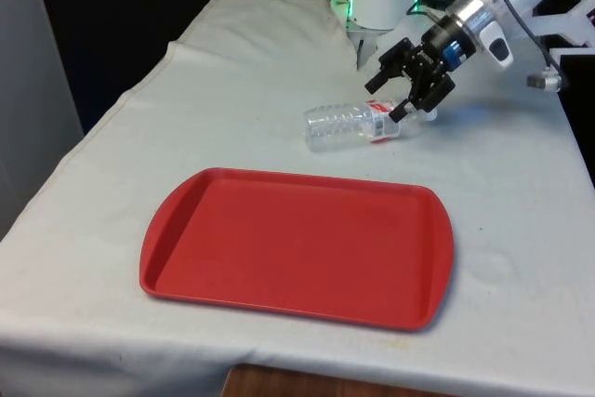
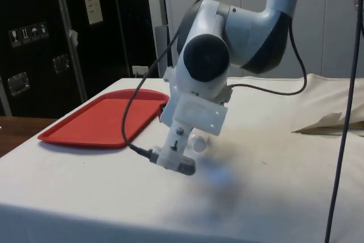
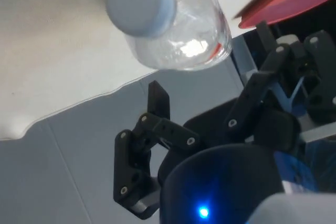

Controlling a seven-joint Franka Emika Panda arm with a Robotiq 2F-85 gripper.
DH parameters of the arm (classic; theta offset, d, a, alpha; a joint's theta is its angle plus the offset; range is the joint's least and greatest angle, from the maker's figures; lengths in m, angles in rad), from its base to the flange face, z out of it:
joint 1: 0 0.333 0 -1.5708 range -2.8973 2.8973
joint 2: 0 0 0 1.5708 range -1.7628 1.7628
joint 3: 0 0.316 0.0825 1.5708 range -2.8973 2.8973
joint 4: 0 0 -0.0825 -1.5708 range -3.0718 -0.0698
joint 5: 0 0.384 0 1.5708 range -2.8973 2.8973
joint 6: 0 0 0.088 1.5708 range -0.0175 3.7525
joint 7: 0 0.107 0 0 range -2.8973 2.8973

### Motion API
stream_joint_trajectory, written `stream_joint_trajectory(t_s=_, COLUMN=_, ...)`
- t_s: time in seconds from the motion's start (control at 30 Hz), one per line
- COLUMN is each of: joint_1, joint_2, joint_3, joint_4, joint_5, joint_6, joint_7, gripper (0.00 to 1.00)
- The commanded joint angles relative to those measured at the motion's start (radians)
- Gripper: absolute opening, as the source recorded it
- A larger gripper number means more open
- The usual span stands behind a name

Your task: Place the bottle upright on the tray.

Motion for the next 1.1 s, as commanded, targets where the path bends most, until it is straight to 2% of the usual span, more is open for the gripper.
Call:
stream_joint_trajectory(t_s=0.0, joint_1=0.006, joint_2=0.008, joint_3=-0.002, joint_4=0.005, joint_5=-0.017, joint_6=-0.007, joint_7=0.021, gripper=1.00)
stream_joint_trajectory(t_s=0.07, joint_1=0.005, joint_2=0.021, joint_3=0.001, joint_4=0.007, joint_5=-0.029, joint_6=-0.015, joint_7=0.038, gripper=1.00)
stream_joint_trajectory(t_s=0.17, joint_1=0.000, joint_2=0.025, joint_3=0.004, joint_4=0.007, joint_5=-0.024, joint_6=-0.017, joint_7=0.035, gripper=1.00)
stream_joint_trajectory(t_s=0.47, joint_1=0.000, joint_2=0.027, joint_3=0.006, joint_4=0.010, joint_5=-0.026, joint_6=-0.026, joint_7=0.036, gripper=1.00)
stream_joint_trajectory(t_s=1.07, joint_1=-0.001, joint_2=0.078, joint_3=0.005, joint_4=0.030, joint_5=-0.035, joint_6=-0.022, joint_7=0.065, gripper=1.00)
